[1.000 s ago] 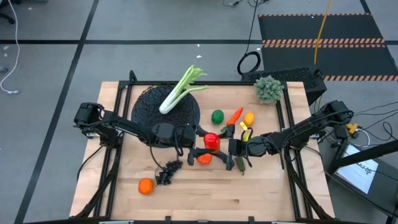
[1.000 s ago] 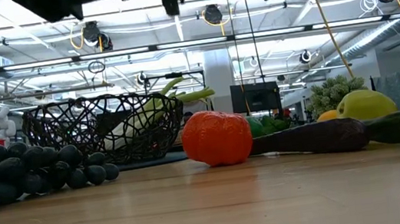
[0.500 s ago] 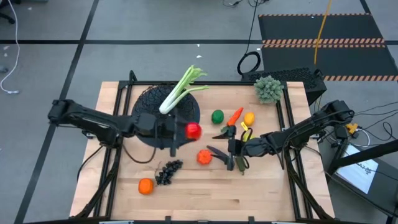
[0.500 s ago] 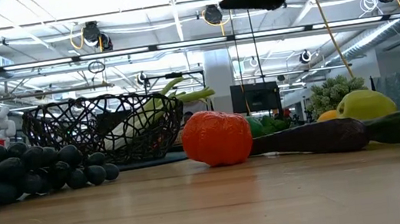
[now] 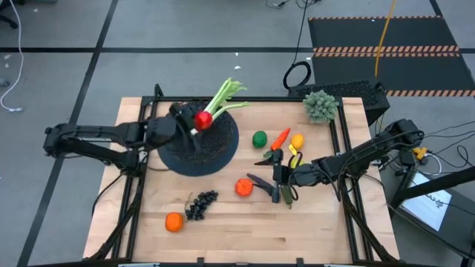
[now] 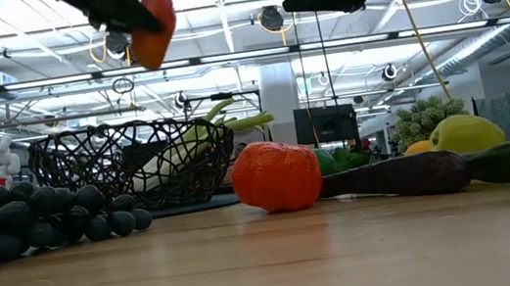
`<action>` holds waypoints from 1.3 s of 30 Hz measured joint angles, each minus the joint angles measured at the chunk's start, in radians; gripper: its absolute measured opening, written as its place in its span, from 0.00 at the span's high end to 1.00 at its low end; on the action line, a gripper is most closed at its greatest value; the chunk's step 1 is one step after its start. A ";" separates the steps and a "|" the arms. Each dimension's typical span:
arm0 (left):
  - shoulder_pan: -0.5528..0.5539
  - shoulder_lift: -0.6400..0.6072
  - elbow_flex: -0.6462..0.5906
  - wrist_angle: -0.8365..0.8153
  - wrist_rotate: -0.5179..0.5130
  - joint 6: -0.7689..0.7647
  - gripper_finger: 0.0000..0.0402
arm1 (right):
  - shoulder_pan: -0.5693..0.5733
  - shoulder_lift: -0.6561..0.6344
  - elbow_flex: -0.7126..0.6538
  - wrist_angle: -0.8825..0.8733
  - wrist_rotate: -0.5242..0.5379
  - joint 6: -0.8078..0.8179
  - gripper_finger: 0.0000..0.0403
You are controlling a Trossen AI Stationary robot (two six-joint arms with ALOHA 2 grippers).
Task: Build produce basket
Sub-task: Put the red mango into the black basket
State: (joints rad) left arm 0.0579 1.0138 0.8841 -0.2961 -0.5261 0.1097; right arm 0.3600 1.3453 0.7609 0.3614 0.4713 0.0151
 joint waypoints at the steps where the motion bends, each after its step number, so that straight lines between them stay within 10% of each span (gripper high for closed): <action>1: 0.029 0.010 0.000 0.002 0.002 -0.005 0.34 | 0.000 0.000 0.000 0.000 0.000 0.000 0.17; 10: 0.214 0.192 0.000 0.003 0.213 -0.122 0.33 | 0.000 0.000 0.000 0.001 0.001 -0.003 0.17; 39: 0.257 0.454 -0.001 0.024 0.183 -0.266 0.20 | 0.000 0.000 0.000 0.000 0.002 -0.004 0.17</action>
State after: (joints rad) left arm 0.3149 1.4681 0.8833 -0.2723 -0.3428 -0.1566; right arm 0.3599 1.3453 0.7612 0.3611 0.4728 0.0113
